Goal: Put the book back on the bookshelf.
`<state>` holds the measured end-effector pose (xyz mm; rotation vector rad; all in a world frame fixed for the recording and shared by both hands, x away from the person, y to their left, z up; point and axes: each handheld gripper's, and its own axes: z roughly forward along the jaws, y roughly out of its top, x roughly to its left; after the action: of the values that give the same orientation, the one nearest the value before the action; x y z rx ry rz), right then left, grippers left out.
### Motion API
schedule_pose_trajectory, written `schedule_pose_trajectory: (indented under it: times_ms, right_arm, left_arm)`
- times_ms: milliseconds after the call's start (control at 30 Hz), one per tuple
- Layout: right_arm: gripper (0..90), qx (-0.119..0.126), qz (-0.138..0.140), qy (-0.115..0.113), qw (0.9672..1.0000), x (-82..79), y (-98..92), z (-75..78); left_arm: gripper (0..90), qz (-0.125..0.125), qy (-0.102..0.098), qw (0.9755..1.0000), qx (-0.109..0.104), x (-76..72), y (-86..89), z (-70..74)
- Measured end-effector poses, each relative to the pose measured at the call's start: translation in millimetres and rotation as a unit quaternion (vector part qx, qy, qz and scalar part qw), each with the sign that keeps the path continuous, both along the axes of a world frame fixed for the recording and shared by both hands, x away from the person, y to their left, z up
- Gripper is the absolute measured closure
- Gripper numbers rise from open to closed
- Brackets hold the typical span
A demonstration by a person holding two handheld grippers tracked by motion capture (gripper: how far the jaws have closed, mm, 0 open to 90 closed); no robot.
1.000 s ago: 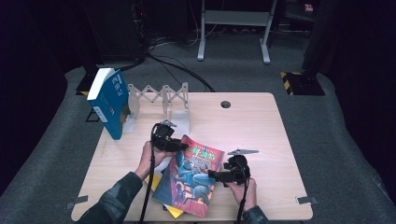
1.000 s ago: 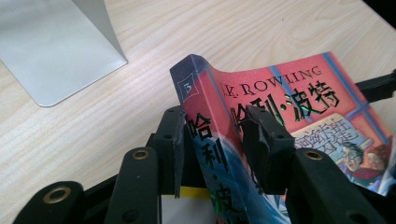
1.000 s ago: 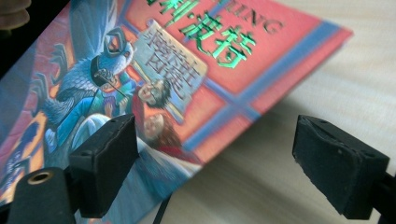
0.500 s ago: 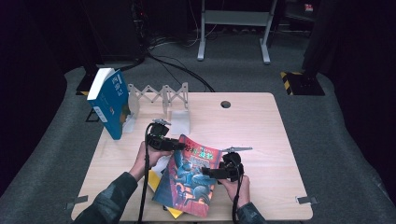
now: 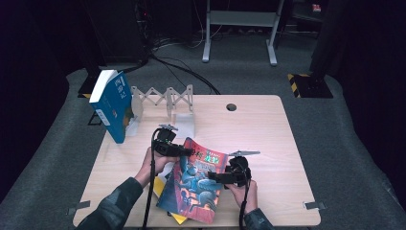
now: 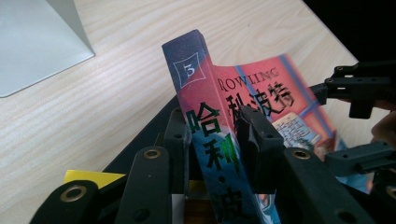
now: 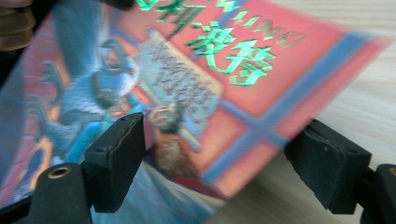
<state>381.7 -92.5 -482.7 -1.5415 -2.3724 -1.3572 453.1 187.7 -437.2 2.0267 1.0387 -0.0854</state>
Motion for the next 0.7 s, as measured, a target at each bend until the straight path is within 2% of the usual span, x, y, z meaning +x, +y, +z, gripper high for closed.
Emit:
schedule_pose_trajectory:
  times_ms: [133,167,333,367,400,533,567,700]
  right_arm:
    - [12.4,0.003,-0.029,-0.012,0.9995,-1.9,-27.0,-0.3]
    - [9.6,-0.006,-0.042,-0.010,0.9990,-1.6,-36.1,-1.8]
    - [9.3,-0.023,-0.088,-0.002,0.9958,2.6,-68.6,-13.8]
    - [9.2,-0.022,-0.093,0.002,0.9954,4.1,-73.3,-17.2]
    - [9.1,-0.023,-0.100,0.011,0.9947,5.2,-77.1,-20.1]
    - [10.2,-0.027,-0.113,0.022,0.9930,10.0,-89.6,-31.0]
    - [10.8,-0.023,-0.119,0.021,0.9924,9.8,-91.7,-31.3]
    - [10.0,-0.035,-0.131,0.013,0.9907,11.9,-99.1,-31.5]
  left_arm:
    - [69.0,0.006,0.000,0.9994,-0.033,-2.1,2.3,4.9]
    - [69.8,0.006,0.003,0.9992,-0.038,-2.3,2.3,6.3]
    - [72.1,0.005,-0.006,0.9985,-0.054,-6.1,-3.0,16.7]
    - [72.5,0.007,-0.011,0.9984,-0.056,-7.2,-4.1,18.8]
    - [73.0,-0.003,-0.009,0.9982,-0.059,-7.2,-5.0,21.4]
    - [74.4,-0.006,-0.012,0.9968,-0.079,-10.7,-9.3,31.6]
    - [74.6,-0.012,-0.017,0.9968,-0.077,-11.2,-10.0,35.0]
    - [74.9,-0.013,-0.031,0.9949,-0.095,-15.5,-9.5,49.3]
